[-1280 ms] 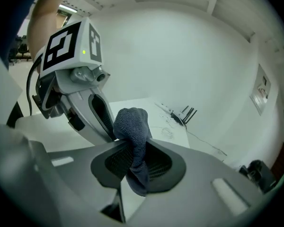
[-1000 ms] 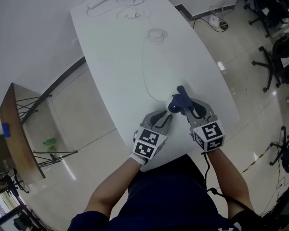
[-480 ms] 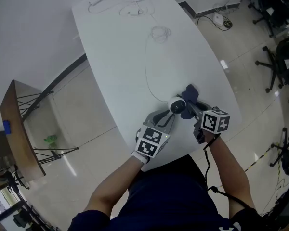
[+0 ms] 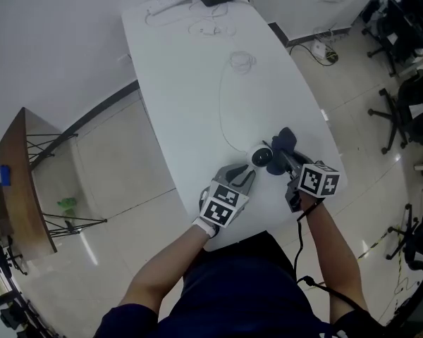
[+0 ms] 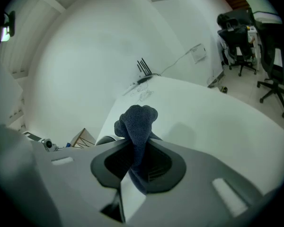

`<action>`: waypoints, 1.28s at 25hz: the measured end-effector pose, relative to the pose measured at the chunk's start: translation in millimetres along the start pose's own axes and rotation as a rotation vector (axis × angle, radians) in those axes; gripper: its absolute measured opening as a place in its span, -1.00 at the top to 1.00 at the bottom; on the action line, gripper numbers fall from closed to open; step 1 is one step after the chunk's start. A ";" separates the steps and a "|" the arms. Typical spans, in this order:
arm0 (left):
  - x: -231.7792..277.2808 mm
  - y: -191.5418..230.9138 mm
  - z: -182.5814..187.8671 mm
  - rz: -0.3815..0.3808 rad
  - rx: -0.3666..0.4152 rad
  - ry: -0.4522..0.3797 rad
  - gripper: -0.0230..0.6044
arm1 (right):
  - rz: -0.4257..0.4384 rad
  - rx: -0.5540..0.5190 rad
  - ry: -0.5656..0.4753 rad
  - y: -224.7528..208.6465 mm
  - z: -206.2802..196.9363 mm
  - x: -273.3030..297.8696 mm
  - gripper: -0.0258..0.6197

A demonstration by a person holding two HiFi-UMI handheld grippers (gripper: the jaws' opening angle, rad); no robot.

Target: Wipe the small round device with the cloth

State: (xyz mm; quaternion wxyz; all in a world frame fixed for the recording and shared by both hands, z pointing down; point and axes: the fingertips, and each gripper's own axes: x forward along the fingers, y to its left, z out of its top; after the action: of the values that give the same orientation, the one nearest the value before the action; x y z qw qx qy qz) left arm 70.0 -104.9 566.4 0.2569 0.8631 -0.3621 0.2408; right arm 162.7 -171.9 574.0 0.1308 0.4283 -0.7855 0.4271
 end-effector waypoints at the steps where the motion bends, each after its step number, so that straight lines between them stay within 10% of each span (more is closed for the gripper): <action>1: -3.1 -0.1 0.5 0.002 0.000 -0.007 0.68 | 0.009 -0.035 -0.034 8.5 8.2 -7.5 0.72; 7: -11.3 -0.2 8.8 0.010 0.031 -0.035 0.68 | 0.025 -0.494 -0.113 73.2 29.4 -35.6 0.72; 15: -7.4 -10.7 15.1 -0.006 0.109 -0.021 0.66 | -0.002 -1.251 0.108 125.1 -9.6 -18.8 0.72; 32: 7.7 -15.5 7.6 -0.037 0.078 0.025 0.62 | 0.124 -0.944 0.250 71.7 27.6 14.3 0.72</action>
State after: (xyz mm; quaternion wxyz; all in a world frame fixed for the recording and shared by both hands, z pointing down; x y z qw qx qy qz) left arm 88.2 -104.1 561.2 0.2320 0.8759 -0.3331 0.2608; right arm 102.3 -182.3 525.5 0.3784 0.2202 -0.8955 0.0797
